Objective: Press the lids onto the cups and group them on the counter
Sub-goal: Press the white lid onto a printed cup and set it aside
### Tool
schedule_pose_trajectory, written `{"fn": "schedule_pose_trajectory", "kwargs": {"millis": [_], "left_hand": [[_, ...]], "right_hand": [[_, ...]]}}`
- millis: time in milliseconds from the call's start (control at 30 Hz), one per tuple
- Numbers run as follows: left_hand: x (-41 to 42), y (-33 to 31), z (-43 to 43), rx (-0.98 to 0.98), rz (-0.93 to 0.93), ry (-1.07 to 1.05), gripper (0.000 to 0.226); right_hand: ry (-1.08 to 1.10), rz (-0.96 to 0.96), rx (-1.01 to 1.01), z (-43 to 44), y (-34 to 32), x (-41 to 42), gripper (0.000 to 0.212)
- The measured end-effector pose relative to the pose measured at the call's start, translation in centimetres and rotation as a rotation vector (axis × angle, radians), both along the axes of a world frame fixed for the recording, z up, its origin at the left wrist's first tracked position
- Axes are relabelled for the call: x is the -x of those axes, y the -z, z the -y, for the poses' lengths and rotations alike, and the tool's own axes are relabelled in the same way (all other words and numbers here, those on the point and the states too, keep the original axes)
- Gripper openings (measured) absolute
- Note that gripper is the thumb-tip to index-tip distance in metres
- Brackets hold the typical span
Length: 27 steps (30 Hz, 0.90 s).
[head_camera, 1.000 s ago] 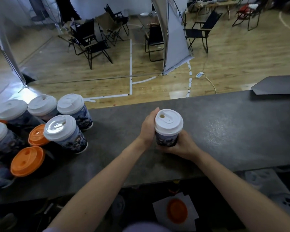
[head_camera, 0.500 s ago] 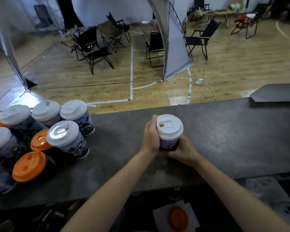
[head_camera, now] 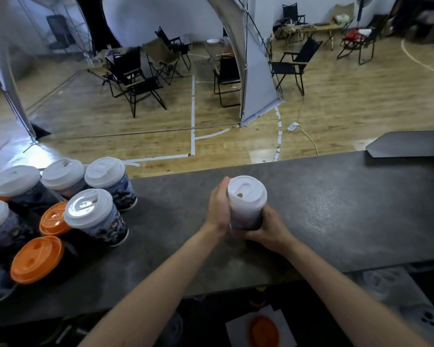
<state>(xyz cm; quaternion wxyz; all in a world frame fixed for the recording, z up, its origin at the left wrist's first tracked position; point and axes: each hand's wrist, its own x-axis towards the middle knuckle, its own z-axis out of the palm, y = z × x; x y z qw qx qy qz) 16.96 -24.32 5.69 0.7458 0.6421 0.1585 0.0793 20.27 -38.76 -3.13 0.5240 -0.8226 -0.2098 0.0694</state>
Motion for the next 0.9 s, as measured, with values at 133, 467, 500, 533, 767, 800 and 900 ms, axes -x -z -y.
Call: {"fn": "schedule_pose_trajectory", "kwargs": {"millis": [133,467,500,533,767,800,900], "left_hand": [[-1.0,-0.6,-1.7,0.004,-0.121,0.225,0.043],[-1.0,-1.0,-1.3,-0.047,-0.105,0.172,0.036],[-1.0,-1.1,-1.4,-0.057,-0.129,0.201,0.035],[-0.9,-0.9,-1.6,-0.059,-0.151,0.197,0.034],[0.3,-0.1,-0.5,-0.091,-0.039,0.014,0.045],[-0.1,-0.3,-0.8,-0.066,-0.045,0.046,0.044],[-0.7,-0.6,-1.2,0.017,-0.114,0.182,0.044]], "right_hand": [[-0.031,0.002,0.015,0.2,0.2,0.5,0.085],[-0.020,-0.012,0.004,0.0,-0.1,0.4,0.094],[-0.021,-0.013,0.009,0.0,0.0,0.5,0.093],[-0.023,-0.012,0.009,0.0,0.2,0.6,0.092],[-0.019,-0.025,-0.030,-0.3,0.1,0.4,0.097],[-0.014,-0.020,-0.031,-0.3,0.1,0.4,0.096],[-0.031,-0.025,-0.002,0.0,0.2,0.7,0.088]]}}
